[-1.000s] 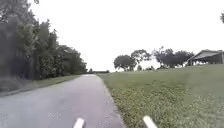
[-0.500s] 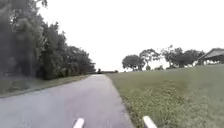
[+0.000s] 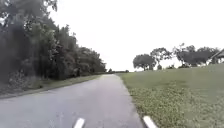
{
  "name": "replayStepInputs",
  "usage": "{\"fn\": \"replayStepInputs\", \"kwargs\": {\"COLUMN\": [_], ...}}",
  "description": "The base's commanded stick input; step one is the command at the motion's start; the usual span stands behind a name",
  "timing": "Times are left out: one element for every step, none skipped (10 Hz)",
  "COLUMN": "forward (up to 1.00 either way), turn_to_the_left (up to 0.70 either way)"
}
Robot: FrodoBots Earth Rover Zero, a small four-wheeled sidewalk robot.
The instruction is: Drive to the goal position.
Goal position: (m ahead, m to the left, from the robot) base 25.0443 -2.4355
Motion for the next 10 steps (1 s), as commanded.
{"fn": "replayStepInputs", "kwargs": {"forward": [0.0,0.0,0.0,0.0,0.0,0.0,0.0,0.0,0.0,0.09], "turn_to_the_left": [0.7,0.7,0.7,0.7,0.7,0.7,0.7,0.7,0.7,0.66]}}
